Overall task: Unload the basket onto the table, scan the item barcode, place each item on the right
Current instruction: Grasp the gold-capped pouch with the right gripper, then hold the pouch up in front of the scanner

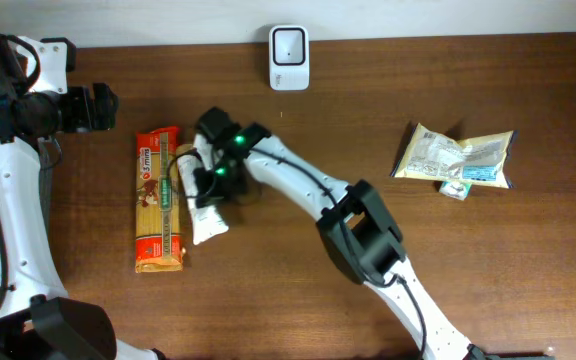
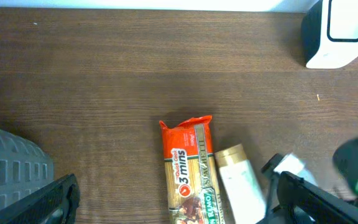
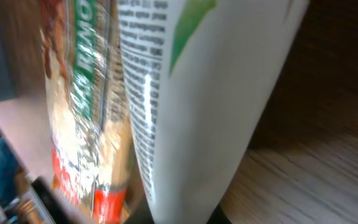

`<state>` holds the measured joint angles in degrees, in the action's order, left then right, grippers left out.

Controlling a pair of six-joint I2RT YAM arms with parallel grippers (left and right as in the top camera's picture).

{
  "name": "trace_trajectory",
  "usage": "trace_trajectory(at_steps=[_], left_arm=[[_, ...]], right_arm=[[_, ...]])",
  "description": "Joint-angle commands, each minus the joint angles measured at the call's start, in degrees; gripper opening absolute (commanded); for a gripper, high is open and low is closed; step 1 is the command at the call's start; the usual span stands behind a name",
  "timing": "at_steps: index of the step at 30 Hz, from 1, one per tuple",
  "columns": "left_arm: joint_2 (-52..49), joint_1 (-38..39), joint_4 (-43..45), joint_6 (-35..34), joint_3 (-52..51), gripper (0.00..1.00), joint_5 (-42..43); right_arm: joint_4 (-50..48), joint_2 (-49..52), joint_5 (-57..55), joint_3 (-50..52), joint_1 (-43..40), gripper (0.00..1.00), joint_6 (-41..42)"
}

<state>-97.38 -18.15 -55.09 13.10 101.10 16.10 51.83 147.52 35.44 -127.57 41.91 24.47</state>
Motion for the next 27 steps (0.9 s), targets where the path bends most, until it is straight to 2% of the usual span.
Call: trace_trajectory(at_steps=[1, 4, 9, 14, 17, 26, 27], left_arm=[[1.18, -0.39, 0.04, 0.94, 0.31, 0.99, 0.46], [1.18, -0.39, 0.04, 0.94, 0.31, 0.99, 0.46], [1.18, -0.39, 0.04, 0.94, 0.31, 0.99, 0.44], [1.18, -0.39, 0.04, 0.94, 0.31, 0.99, 0.44], [1.18, -0.39, 0.04, 0.94, 0.31, 0.99, 0.46], [1.18, -0.39, 0.04, 0.94, 0.31, 0.99, 0.44], [1.18, -0.39, 0.04, 0.94, 0.31, 0.99, 0.46]], right_arm=[[4.35, -1.29, 12.63, 0.22, -7.76, 0.04, -13.00], [14.78, -10.64, 19.89, 0.22, -14.43, 0.04, -29.07], [25.66, -21.35, 32.57, 0.22, -21.70, 0.04, -44.24], [35.10, -25.46, 41.11, 0.22, -28.87, 0.04, -53.33], [37.33, -25.46, 42.34, 0.22, -31.50, 0.04, -54.73], [36.85, -25.46, 41.51, 0.22, -31.43, 0.04, -55.41], [34.69, -25.46, 38.73, 0.09, -31.43, 0.04, -50.21]])
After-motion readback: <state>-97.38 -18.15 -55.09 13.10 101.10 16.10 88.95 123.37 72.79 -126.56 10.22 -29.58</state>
